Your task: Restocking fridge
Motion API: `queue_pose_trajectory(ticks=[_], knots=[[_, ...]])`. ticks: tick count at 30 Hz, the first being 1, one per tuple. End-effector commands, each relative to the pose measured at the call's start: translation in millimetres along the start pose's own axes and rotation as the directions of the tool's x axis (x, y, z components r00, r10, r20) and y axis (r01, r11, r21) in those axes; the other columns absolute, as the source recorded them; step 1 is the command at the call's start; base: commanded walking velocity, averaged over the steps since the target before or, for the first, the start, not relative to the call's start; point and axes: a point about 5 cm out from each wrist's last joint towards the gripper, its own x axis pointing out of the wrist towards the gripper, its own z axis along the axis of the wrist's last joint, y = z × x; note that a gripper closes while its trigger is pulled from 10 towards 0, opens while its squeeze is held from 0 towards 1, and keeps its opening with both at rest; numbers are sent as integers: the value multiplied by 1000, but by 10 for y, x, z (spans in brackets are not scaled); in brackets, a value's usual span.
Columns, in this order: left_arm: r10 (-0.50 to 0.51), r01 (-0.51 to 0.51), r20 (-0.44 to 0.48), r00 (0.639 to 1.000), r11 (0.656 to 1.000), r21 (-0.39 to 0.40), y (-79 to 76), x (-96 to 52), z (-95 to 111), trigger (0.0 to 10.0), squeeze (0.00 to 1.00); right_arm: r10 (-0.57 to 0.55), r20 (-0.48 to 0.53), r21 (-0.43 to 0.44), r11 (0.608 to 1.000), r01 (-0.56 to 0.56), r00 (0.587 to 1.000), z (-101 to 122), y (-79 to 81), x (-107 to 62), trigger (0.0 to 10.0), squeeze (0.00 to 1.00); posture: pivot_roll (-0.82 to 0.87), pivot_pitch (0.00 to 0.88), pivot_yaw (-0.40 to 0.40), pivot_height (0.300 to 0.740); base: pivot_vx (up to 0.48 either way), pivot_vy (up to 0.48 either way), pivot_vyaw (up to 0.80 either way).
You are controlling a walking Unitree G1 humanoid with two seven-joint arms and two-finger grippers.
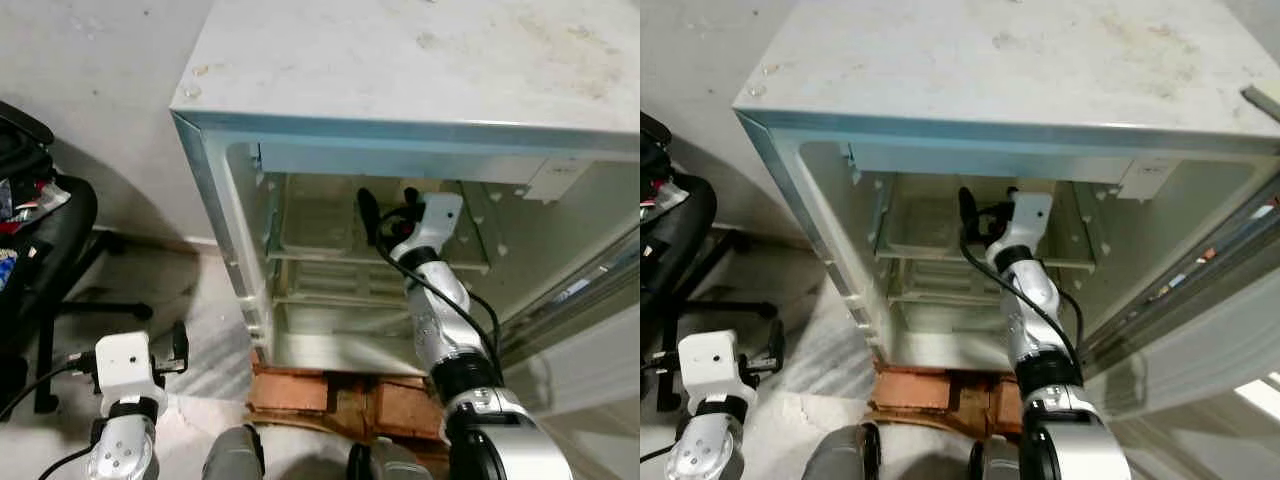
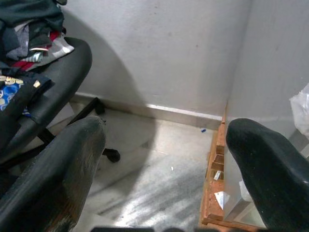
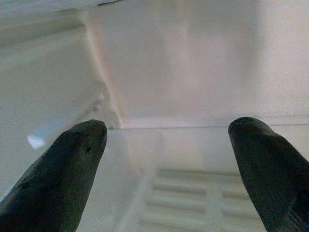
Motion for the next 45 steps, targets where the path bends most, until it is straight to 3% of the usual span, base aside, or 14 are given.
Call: queue_pose_trajectory(ticks=[1,7,14,16,28,39,45], knots=[[16,-16,-16,1000,1000,5,14,25,-36,10000,0,-4,-26,-26,1000,3,1000,-56,-47,-144,10000,0,99,88,-19,735,-356,0,0],[11,-11,-19,1000,1000,-1,-2,52,-44,10000,0,-41,-69,-32,999,39,997,-127,-134,-320,10000,0,75,80,-12,735,-256,0,0],[4,-4,-20,1000,1000,-7,-13,66,-50,10000,0,-43,-84,-42,998,39,996,-119,-155,-375,10000,0,67,80,-9,735,-358,0,0],[8,-8,-19,1000,1000,-10,-17,90,-52,10000,0,-13,-129,-62,998,5,992,-173,-145,-442,10000,0,64,78,-12,735,-360,0,0],[8,-8,-18,1000,1000,-8,-24,115,-57,10000,0,-3,-157,-50,999,-5,988,-226,-97,-478,10000,0,63,69,-14,735,-363,0,0],[0,0,-14,1000,1000,-6,-35,146,-57,10000,0,-44,-164,-59,998,35,985,-204,-160,-494,10000,0,55,58,-11,735,-366,0,0],[-8,8,-17,1000,1000,0,-42,148,-71,10000,0,-95,-178,-121,990,74,979,-228,-197,-547,10000,0,54,54,-10,735,-247,0,0]])
